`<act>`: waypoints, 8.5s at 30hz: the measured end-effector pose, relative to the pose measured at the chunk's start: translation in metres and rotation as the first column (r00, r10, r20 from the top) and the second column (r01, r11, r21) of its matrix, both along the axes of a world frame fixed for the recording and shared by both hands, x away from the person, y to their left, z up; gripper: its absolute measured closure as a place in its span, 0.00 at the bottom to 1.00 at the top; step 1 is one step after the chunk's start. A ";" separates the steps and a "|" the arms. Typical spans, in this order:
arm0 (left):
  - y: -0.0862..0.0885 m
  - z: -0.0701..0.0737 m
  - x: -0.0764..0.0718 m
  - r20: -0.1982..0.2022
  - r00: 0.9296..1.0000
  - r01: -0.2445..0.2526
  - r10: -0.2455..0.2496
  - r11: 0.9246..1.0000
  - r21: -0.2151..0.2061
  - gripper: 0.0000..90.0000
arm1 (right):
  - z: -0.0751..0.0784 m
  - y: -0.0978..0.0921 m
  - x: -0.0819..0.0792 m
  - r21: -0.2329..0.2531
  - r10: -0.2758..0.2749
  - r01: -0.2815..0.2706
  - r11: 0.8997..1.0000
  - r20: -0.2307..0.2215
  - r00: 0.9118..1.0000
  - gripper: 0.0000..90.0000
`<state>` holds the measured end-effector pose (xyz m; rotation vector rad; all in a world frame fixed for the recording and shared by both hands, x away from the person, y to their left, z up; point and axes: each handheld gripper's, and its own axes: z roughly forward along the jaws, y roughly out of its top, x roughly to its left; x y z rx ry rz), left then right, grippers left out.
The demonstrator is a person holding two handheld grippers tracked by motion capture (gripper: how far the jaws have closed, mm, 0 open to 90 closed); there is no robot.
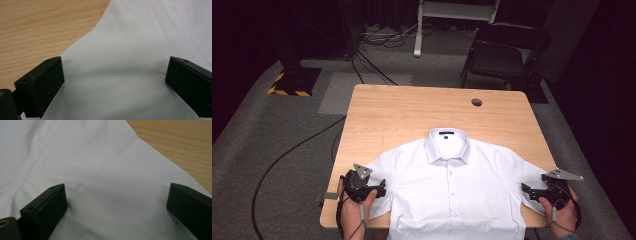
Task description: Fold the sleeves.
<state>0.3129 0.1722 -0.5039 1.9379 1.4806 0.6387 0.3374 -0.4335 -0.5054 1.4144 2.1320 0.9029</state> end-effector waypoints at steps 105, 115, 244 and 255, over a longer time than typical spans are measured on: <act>0.056 0.026 -0.040 0.069 0.997 0.049 -0.044 0.996 -0.072 0.97 | 0.000 0.000 0.000 0.001 0.001 -0.001 1.000 0.000 1.000 0.03; 0.041 0.054 -0.045 0.110 0.991 0.086 -0.078 0.993 -0.079 0.97 | 0.000 0.000 0.000 0.000 0.001 -0.001 1.000 0.000 1.000 0.03; 0.023 0.024 -0.015 0.084 0.993 0.086 -0.082 0.995 -0.047 0.21 | 0.000 0.000 0.000 0.000 0.002 -0.002 1.000 0.000 1.000 0.03; 0.031 0.010 -0.015 0.041 0.998 0.057 -0.057 0.998 -0.013 0.20 | 0.000 0.000 0.000 0.000 0.001 -0.001 1.000 0.000 1.000 0.03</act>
